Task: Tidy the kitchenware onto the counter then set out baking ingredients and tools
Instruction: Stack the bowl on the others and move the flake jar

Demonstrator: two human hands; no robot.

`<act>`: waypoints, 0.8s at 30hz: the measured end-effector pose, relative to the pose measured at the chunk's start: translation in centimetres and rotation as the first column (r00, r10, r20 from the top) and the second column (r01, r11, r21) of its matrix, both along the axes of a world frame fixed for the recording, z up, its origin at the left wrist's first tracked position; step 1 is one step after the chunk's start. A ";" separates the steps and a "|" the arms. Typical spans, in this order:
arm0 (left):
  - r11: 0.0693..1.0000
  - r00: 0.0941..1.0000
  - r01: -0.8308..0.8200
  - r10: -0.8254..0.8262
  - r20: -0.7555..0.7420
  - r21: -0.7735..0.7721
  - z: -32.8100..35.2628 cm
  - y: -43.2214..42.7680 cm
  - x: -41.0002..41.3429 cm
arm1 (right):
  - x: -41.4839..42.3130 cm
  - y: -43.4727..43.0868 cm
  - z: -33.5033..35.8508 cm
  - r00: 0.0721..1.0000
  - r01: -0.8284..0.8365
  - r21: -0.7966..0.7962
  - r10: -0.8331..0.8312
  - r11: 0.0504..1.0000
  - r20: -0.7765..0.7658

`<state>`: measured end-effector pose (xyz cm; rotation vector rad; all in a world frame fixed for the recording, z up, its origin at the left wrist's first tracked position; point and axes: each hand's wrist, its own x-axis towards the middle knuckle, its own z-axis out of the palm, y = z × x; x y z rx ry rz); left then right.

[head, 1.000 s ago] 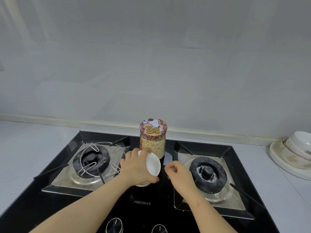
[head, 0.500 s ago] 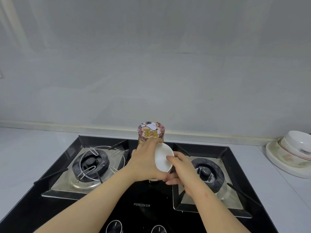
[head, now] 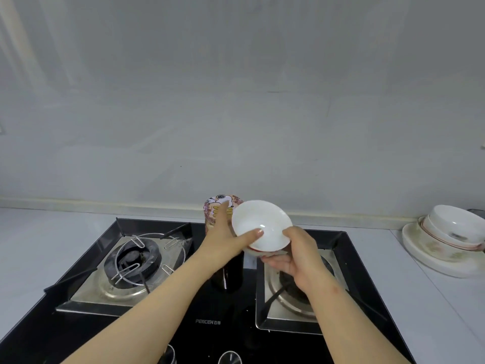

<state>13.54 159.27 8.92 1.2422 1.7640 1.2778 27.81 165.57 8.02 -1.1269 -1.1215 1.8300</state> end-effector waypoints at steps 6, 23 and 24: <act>0.999 0.949 -0.029 0.038 0.314 -0.035 1.5 2.7 7.8 | 5.1 1.9 1.2 0.988 0.143 0.098 -0.149 0.985 0.052; 0.978 0.971 0.173 -0.150 0.188 -0.117 1.7 14.5 32.5 | 30.6 12.3 1.2 0.876 0.399 0.277 -0.452 0.874 0.165; 0.979 0.971 0.171 -0.149 0.188 -0.109 1.9 15.4 33.5 | 31.8 13.2 1.3 0.865 0.425 0.267 -0.475 0.865 0.163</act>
